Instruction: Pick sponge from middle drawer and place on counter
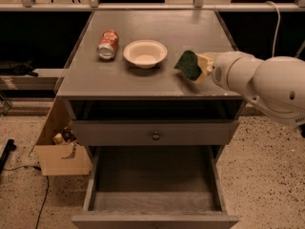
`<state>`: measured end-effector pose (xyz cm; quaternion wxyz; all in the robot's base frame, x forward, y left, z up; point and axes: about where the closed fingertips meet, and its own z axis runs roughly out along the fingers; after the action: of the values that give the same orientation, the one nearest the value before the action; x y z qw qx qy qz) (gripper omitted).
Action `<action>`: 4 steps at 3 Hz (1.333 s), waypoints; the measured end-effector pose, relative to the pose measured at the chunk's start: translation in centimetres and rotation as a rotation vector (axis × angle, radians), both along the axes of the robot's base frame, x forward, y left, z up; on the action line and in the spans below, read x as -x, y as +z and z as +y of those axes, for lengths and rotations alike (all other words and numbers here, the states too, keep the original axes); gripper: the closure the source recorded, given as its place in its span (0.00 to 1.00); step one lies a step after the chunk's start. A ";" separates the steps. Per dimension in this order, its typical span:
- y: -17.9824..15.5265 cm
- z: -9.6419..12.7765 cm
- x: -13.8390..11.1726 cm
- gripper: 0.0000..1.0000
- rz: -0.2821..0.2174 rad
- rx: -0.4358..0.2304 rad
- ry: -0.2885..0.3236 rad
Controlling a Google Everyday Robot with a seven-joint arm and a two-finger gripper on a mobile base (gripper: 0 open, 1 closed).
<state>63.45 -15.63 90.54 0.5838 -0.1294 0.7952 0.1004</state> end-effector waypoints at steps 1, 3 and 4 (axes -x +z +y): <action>0.0 0.0 0.0 0.74 0.000 0.000 0.000; 0.0 0.0 0.0 0.26 0.001 0.000 0.000; 0.0 0.0 0.0 0.05 0.001 0.000 0.000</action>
Offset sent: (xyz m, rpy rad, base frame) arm 0.0000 0.0000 -0.0003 -0.0002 0.0005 -0.0001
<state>63.45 -15.63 90.50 0.5836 -0.1295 0.7954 0.1003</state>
